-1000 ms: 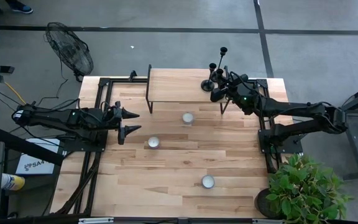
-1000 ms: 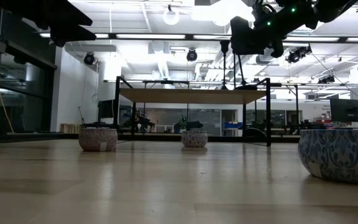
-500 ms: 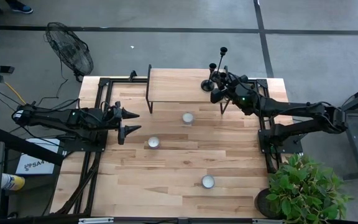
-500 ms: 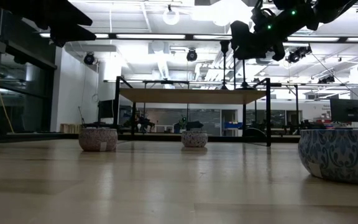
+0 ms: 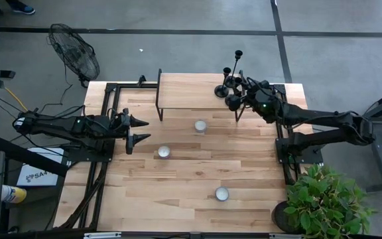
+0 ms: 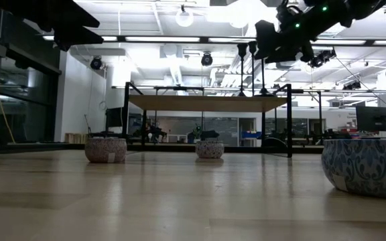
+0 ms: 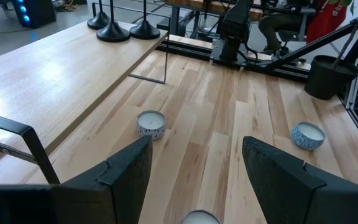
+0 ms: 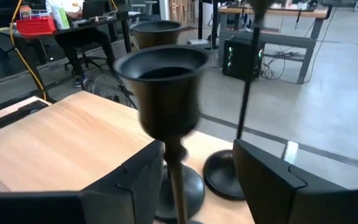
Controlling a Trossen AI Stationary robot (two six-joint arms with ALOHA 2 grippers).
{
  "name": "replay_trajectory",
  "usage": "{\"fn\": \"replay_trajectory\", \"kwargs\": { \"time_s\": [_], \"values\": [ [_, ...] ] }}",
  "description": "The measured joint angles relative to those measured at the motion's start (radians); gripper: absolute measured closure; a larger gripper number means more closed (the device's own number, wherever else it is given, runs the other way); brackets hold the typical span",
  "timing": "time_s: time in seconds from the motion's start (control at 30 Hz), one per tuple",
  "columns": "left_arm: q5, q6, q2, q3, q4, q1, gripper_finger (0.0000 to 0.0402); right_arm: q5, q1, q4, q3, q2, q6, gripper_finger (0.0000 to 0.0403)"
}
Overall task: Pick & Place candle stick holders
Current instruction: Put the black candle holder on the shelf, then put the pink scented candle on the shelf
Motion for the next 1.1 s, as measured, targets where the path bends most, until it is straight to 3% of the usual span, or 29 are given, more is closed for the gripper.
{"fn": "replay_trajectory", "kwargs": {
  "time_s": [0.33, 0.77, 1.1],
  "values": [
    [-0.003, -0.004, 0.000, 0.000, -0.001, 0.000, 0.0156, -0.091, 0.000, -0.187, 0.000, -0.116, 0.066, 0.0213],
    [-0.003, -0.022, 0.000, 0.000, -0.007, 0.000, 0.0156, -0.267, 0.000, -0.307, 0.000, -0.133, 0.112, 0.0218],
    [-0.002, -0.033, 0.000, 0.000, -0.029, 0.000, 0.0156, -0.270, 0.054, -0.414, 0.001, -0.169, 0.140, 0.0222]
  ]
}}
